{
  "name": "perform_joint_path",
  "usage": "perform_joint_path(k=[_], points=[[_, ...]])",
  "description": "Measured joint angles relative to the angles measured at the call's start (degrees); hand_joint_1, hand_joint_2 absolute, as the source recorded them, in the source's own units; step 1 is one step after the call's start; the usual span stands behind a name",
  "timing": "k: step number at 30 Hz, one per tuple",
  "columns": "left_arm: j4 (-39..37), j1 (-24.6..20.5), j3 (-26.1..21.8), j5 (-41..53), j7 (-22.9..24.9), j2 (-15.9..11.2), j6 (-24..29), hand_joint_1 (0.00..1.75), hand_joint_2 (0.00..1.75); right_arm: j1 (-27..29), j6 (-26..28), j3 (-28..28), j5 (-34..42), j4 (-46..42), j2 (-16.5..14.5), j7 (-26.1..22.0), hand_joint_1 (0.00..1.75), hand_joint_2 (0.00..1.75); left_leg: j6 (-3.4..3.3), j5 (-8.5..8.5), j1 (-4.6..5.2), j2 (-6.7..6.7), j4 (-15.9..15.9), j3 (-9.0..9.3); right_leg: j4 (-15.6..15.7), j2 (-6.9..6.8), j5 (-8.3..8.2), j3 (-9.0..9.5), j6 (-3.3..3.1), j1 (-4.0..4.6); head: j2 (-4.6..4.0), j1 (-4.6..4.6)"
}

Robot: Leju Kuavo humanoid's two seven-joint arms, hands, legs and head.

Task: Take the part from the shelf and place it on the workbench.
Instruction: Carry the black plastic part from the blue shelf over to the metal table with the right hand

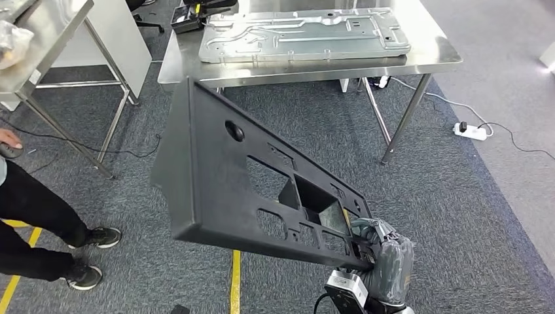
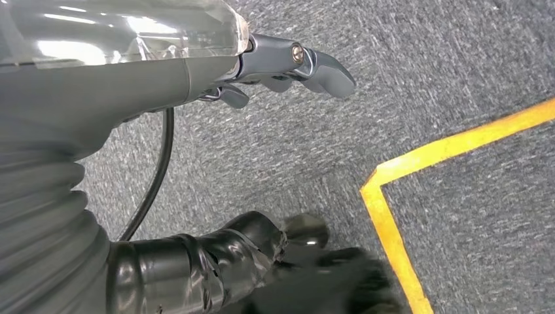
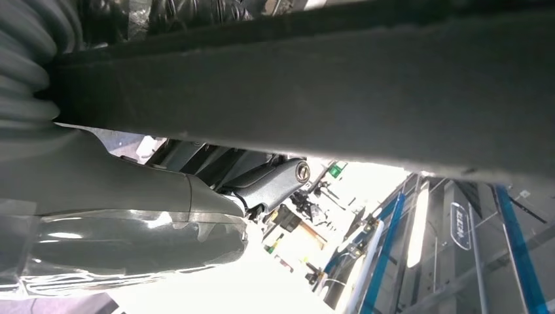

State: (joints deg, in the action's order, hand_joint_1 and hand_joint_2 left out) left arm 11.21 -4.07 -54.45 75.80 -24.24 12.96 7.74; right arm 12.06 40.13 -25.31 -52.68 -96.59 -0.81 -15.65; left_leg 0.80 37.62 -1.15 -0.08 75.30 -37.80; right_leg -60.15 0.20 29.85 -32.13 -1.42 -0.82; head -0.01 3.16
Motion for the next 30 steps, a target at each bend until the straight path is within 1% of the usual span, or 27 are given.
perform_joint_path(k=[1, 2, 3, 4, 5, 6, 7, 8, 10, 11, 12, 14, 15, 16, 17, 18, 19, 20, 21, 23, 25, 26, 27, 28, 29, 30], points=[[0.0, 0.1, 0.0, 0.0, 0.01, 0.0, 0.0, 0.0, 1.75, 0.01, -0.01, 0.0, 0.0, 0.0, 0.0, 0.0, 1.71, 1.75, -0.32, -1.56, 0.11, -0.01, 0.11, -1.1, 0.01, 0.15, 0.42, 0.58, -0.08, 0.21, 0.0, 0.01], [0.0, 0.17, 0.0, 0.0, 0.01, 0.0, 0.0, 0.0, 1.75, 0.02, -0.01, 0.0, 0.0, 0.0, -0.01, 0.0, 1.71, 1.75, -0.82, -4.24, 0.31, -0.03, -2.19, -1.0, 0.05, 0.29, 0.86, 1.28, -0.13, 0.42, 0.01, -0.01], [0.0, 0.19, 0.0, 0.0, 0.01, 0.0, 0.0, 0.0, 1.75, 0.01, -0.01, 0.0, 0.0, 0.0, -0.01, 0.0, 1.71, 1.75, -1.5, -7.35, 0.61, -0.06, -5.94, -0.13, 0.12, 0.39, 1.29, 1.93, -0.16, 0.57, 0.01, 0.0], [0.0, 0.2, 0.0, -0.01, 0.02, -0.09, 0.0, 0.0, 1.75, -0.03, -0.01, -0.01, 0.0, 0.01, -0.02, -0.01, 1.71, 1.75, -2.32, -9.7, 0.97, -0.05, -9.51, 0.95, 0.21, 0.44, 1.71, 2.41, -0.11, 0.72, 0.01, 0.07], [0.0, 0.19, 0.01, -0.01, 0.02, -0.15, 0.01, 0.0, 1.75, -0.06, -0.01, -0.01, 0.01, 0.02, -0.02, -0.01, 1.71, 1.75, -3.03, -11.07, 1.32, -0.06, -12.41, 1.94, 0.32, 0.51, 2.01, 2.65, 0.05, 0.69, 0.01, 0.07], [0.0, 0.12, 0.01, 0.01, 0.03, -0.22, 0.01, 0.0, 1.75, -0.09, -0.01, -0.02, 0.02, 0.02, -0.03, -0.01, 1.71, 1.75, -3.54, -11.47, 1.66, -0.04, -14.05, 2.5, 0.45, 0.53, 2.18, 2.68, 0.28, 0.57, 0.01, 0.07], [0.0, 0.08, 0.02, 0.01, 0.03, -0.28, 0.01, 0.0, 1.75, -0.11, -0.01, -0.03, 0.03, 0.03, -0.03, -0.01, 1.71, 1.75, -3.81, -11.18, 1.9, -0.04, -14.72, 2.81, 0.68, 0.54, 2.26, 2.67, 0.6, 0.43, 0.01, 0.05], [0.0, 0.04, 0.02, 0.02, 0.02, -0.26, 0.01, 0.0, 1.75, -0.14, -0.01, -0.03, 0.05, 0.01, -0.04, -0.01, 1.71, 1.75, -3.85, -11.11, 1.99, -0.07, -15.56, 3.17, 1.08, 0.56, 2.27, 2.88, 0.94, 0.34, 0.01, -0.03], [0.0, 0.13, 0.02, 0.03, -0.01, -0.21, 0.0, 0.0, 1.75, -0.21, 0.01, -0.03, 0.08, -0.04, -0.03, -0.02, 1.71, 1.75, -3.77, -11.3, 1.56, -0.06, -17.29, 4.41, 1.25, 0.34, 2.55, 3.41, 1.55, 0.38, 0.0, -0.04], [0.0, 0.14, 0.02, 0.03, -0.03, -0.19, 0.0, 0.0, 1.75, -0.29, 0.01, -0.02, 0.11, -0.07, -0.03, -0.04, 1.71, 1.75, -3.75, -11.39, 1.29, -0.03, -18.21, 5.24, -0.08, 0.24, 3.2, 2.95, 1.86, 0.42, 0.0, -0.02], [0.0, 0.1, 0.02, 0.03, -0.04, -0.16, 0.0, 0.0, 1.75, -0.33, 0.01, -0.02, 0.15, -0.08, -0.02, -0.06, 1.71, 1.75, -3.74, -11.37, 1.08, 0.0, -18.79, 5.94, -2.74, 0.15, 4.22, 1.55, 2.14, 0.34, 0.0, -0.01], [0.0, -0.03, 0.02, 0.04, -0.05, -0.13, -0.01, 0.0, 1.75, -0.35, 0.01, -0.02, 0.24, -0.02, -0.01, -0.12, 1.71, 1.75, -3.75, -10.79, 1.06, 0.0, -19.05, 6.82, -10.07, 0.1, 6.32, -3.26, 2.71, 0.08, 0.01, 0.01], [0.0, -0.02, 0.02, 0.04, -0.04, -0.12, -0.02, 0.0, 1.75, -0.27, 0.01, 0.01, 0.13, 0.02, 0.01, -0.18, 1.71, 1.75, -3.69, -10.32, 1.03, -0.01, -18.98, 7.25, -12.56, 0.09, 6.28, -5.46, 2.97, -0.07, 0.0, 0.02], [0.0, 0.06, 0.02, 0.04, -0.02, -0.11, -0.02, 0.0, 1.75, -0.16, 0.01, 0.11, -0.09, 0.03, 0.03, -0.32, 1.71, 1.75, -3.58, -9.78, 0.99, -0.03, -18.9, 7.81, -13.13, 0.08, 5.04, -6.78, 3.19, -0.23, 0.0, 0.02], [0.0, 0.15, 0.02, 0.04, 0.01, -0.1, -0.02, 0.0, 1.75, -0.05, 0.01, 0.27, -0.38, 0.01, 0.04, -0.48, 1.71, 1.75, -3.42, -9.16, 0.91, -0.07, -18.78, 8.5, -11.46, 0.05, 2.69, -6.94, 3.35, -0.36, 0.0, 0.02], [0.0, 0.21, 0.02, 0.04, 0.03, -0.07, -0.02, 0.0, 1.75, 0.06, 0.02, 0.46, -0.69, -0.03, 0.04, -0.66, 1.71, 1.75, -3.18, -8.44, 0.81, -0.11, -18.62, 9.31, -8.02, -0.02, -0.27, -6.21, 3.44, -0.49, 0.0, 0.03], [0.0, 0.24, 0.02, 0.04, 0.04, -0.04, -0.02, 0.0, 1.75, 0.13, 0.01, 0.68, -0.9, -0.07, 0.04, -0.79, 1.71, 1.75, -2.87, -7.75, 0.75, -0.15, -18.51, 9.97, -4.79, -0.12, -2.34, -5.09, 3.43, -0.48, -0.01, 0.04], [0.0, 0.19, 0.02, 0.04, 0.05, -0.01, -0.02, 0.0, 1.75, 0.18, 0.01, 0.85, -1.02, -0.15, 0.04, -0.85, 1.71, 1.75, -2.49, -7.09, 0.76, -0.2, -18.3, 10.43, -2.01, -0.17, -3.48, -3.9, 3.23, -0.38, -0.01, 0.08], [0.0, 0.12, 0.02, 0.04, 0.05, 0.01, -0.02, 0.0, 1.75, 0.25, 0.0, 0.98, -1.1, -0.26, 0.05, -0.9, 1.71, 1.75, -2.12, -6.6, 0.81, -0.22, -18.17, 10.67, -0.51, -0.19, -3.7, -3.16, 2.91, -0.24, -0.01, 0.09], [0.0, -0.02, 0.02, 0.04, 0.07, 0.02, -0.01, 0.0, 1.75, 0.39, -0.01, 1.19, -1.16, -0.47, 0.06, -0.95, 1.71, 1.75, -1.44, -6.06, 0.88, -0.21, -18.23, 10.84, -0.13, -0.01, -2.86, -2.69, 2.03, 0.08, 0.01, 0.1], [0.0, -0.1, 0.02, 0.04, 0.07, 0.04, -0.01, 0.0, 1.75, 0.5, -0.01, 1.39, -1.16, -0.63, 0.07, -0.94, 1.71, 1.75, -0.84, -5.45, 0.75, -0.12, -17.93, 11.01, 0.11, 0.11, -2.51, -2.33, 1.23, -0.07, 0.01, 0.07], [0.0, -0.15, 0.02, 0.03, 0.06, 0.04, -0.01, 0.0, 1.75, 0.52, -0.01, 1.49, -1.17, -0.75, 0.06, -0.95, 1.71, 1.75, -0.55, -4.71, 0.7, -0.09, -16.53, 10.44, 0.37, 0.08, -2.32, -1.97, 0.87, -0.19, 0.01, 0.06], [0.0, -0.19, 0.02, 0.03, 0.05, 0.04, 0.0, 0.0, 1.75, 0.53, -0.01, 1.56, -1.21, -0.86, 0.05, -0.96, 1.71, 1.75, -0.3, -3.56, 0.62, -0.07, -13.9, 9.12, 0.59, 0.01, -2.11, -1.55, 0.56, -0.3, 0.01, 0.04], [0.0, -0.2, 0.02, 0.02, 0.05, 0.04, -0.01, 0.0, 1.75, 0.54, -0.01, 1.63, -1.26, -0.93, 0.06, -0.98, 1.71, 1.75, -0.11, -2.23, 0.55, -0.07, -10.21, 6.99, 0.67, -0.05, -1.81, -1.2, 0.32, -0.28, 0.0, 0.04], [0.0, -0.15, 0.02, 0.02, 0.05, 0.04, -0.01, 0.0, 1.75, 0.56, -0.01, 1.68, -1.31, -0.96, 0.06, -0.99, 1.71, 1.75, 0.02, -1.02, 0.51, -0.06, -6.12, 4.37, 0.68, -0.09, -1.48, -0.88, 0.17, -0.24, 0.0, 0.03], [0.0, -0.05, 0.02, 0.02, 0.06, 0.04, -0.02, 0.0, 1.75, 0.63, -0.01, 1.74, -1.34, -0.96, 0.06, -0.99, 1.71, 1.75, 0.08, -0.6, 0.48, -0.06, -2.88, 1.96, 0.67, -0.04, -1.12, -0.5, 0.12, -0.19, 0.0, 0.03]])
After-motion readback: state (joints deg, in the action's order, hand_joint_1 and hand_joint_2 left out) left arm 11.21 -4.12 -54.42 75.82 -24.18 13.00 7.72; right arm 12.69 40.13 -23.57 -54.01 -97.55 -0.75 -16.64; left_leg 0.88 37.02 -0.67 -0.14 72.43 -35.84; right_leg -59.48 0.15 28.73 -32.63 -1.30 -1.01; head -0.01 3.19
